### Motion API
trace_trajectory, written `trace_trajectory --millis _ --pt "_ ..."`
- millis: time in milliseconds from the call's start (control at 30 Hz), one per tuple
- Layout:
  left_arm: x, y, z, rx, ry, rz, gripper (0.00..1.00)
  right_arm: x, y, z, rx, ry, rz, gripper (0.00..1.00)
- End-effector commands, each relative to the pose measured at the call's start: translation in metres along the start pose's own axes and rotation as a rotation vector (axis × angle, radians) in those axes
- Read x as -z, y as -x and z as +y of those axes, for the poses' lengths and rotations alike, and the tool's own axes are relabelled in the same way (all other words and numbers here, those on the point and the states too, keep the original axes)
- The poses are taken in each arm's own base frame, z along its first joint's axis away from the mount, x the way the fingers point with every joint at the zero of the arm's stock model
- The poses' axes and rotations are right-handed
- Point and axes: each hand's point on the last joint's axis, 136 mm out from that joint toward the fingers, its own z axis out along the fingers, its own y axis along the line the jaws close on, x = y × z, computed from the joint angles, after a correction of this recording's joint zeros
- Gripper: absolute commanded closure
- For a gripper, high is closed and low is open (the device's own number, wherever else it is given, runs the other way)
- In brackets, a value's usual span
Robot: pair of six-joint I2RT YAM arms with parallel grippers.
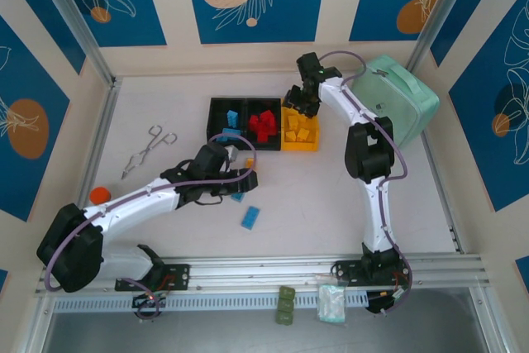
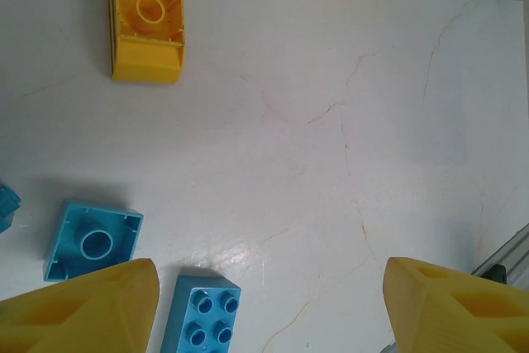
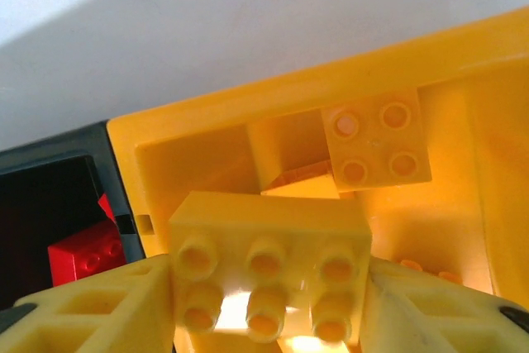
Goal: Sort the legos into containers by color
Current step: Place the lego in the container, then pick up the lego from the center of the table.
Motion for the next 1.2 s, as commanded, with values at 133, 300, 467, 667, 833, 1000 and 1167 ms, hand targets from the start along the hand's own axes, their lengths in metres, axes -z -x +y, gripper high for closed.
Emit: trace_trajectory --millis 133,300,467,667,833,1000,1167 --pt "0.004 -0.005 0.004 0.007 0.018 -0.001 0.29 0.023 0.001 0.015 0.008 0.036 -0.014 0.38" --pt "0.006 -0.008 0.008 0.013 0.035 -0.001 0.29 0.048 -0.008 0.023 0.043 0.076 -0.046 0.38" --pt "0.012 -0.013 0.019 0.014 0.073 -0.004 0.29 0.078 -0.036 0.025 0.09 0.133 -0.073 0.39" --pt "0.02 -0.02 0.04 0.036 0.165 -0.005 0.29 0.101 -0.082 0.017 0.161 0.151 -0.07 0.39" --pt "0.024 -0.021 0.066 0.07 0.296 -0.028 0.29 0.117 -0.129 0.011 0.226 0.198 -0.052 0.4" --pt "0.024 -0.007 0.083 0.082 0.412 -0.079 0.3 0.127 -0.19 0.005 0.315 0.316 -0.005 0.4" --pt "0.014 0.008 0.094 0.079 0.496 -0.09 0.32 0.132 -0.253 -0.005 0.423 0.408 0.055 0.4"
